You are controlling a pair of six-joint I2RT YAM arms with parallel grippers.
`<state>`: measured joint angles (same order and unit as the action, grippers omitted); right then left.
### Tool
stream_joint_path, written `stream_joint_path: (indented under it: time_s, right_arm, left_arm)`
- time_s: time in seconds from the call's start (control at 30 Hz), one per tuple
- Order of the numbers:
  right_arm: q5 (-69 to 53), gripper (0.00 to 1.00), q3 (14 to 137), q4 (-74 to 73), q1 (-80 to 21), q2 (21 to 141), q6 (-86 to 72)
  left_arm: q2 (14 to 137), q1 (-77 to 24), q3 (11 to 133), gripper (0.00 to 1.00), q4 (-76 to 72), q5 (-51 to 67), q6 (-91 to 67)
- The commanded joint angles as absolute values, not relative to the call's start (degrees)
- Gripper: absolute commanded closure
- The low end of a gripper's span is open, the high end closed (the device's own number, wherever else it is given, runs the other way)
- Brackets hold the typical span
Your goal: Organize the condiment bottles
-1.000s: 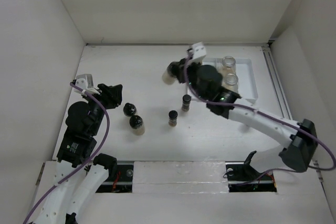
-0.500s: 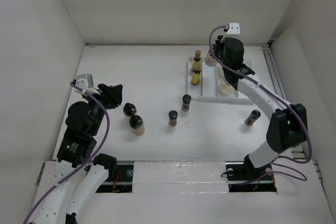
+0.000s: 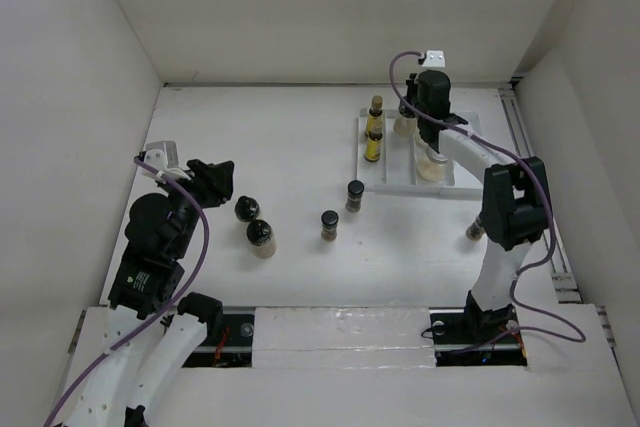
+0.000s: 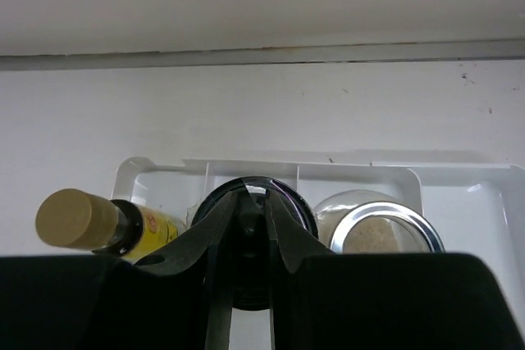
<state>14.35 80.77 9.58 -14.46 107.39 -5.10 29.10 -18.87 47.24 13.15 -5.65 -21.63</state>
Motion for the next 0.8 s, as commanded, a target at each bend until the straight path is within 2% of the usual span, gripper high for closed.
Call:
stream_joint_path:
  time_s: [0.0,0.23,0.27,0.3,0.33,0.37,0.4,0.5,0.57,0.67,0.7,0.73,0.77]
  right_arm:
    - [13.97,1.00,86.04,17.04,-14.59,108.98,-4.57]
    - [13.97,1.00,90.08,17.58,-14.06,115.14,-5.10]
    - [13.97,0.94,90.09,17.58,-14.06,115.14,-5.62]
    - [14.58,0.83,89.13,17.58,-14.06,115.14,-5.62]
    - [14.59,0.71,89.12,17.58,-14.06,114.61,-5.62]
    - [14.59,0.52,87.55,17.58,-14.06,113.22,-6.15]
    - [14.59,0.45,86.84,17.58,-14.06,112.25,-6.15]
    - [14.59,0.29,83.68,18.81,-14.06,106.21,-6.15]
    - [13.37,0.26,81.92,18.81,-14.58,102.33,-6.15]
    - [6.44,0.42,76.65,18.81,-17.74,93.62,-6.67]
    - [3.11,0.53,74.47,18.81,-18.88,91.95,-6.68]
    - [0.12,0.81,73.49,17.94,-20.38,89.32,-6.68]
    - [-3.74,0.88,72.61,17.41,-22.30,88.17,-7.29]
  left_arm:
    - [29.27,-18.63,47.02,0.58,11.25,-5.80,-21.01]
    - [29.27,-18.63,47.02,0.58,11.25,-6.33,-21.01]
    - [29.27,-18.63,47.02,0.55,11.25,-6.33,-21.01]
    - [29.79,-18.63,47.02,0.53,11.25,-6.33,-21.01]
    - [29.79,-18.63,47.02,0.51,11.25,-6.33,-21.01]
    - [29.79,-18.63,47.02,0.48,11.25,-6.33,-21.01]
    - [29.79,-18.63,47.02,0.41,11.25,-6.33,-21.01]
    - [30.32,-18.63,47.02,0.33,11.25,-6.33,-21.01]
    - [30.32,-18.63,47.02,0.31,11.25,-6.33,-21.01]
    - [30.32,-18.63,47.55,0.31,11.25,-8.87,-22.23]
    - [30.32,-18.63,47.55,0.31,11.25,-9.83,-22.24]
    - [29.71,-18.63,47.55,0.31,11.86,-10.80,-22.93]
    - [28.58,-18.63,47.55,0.32,12.39,-12.90,-22.94]
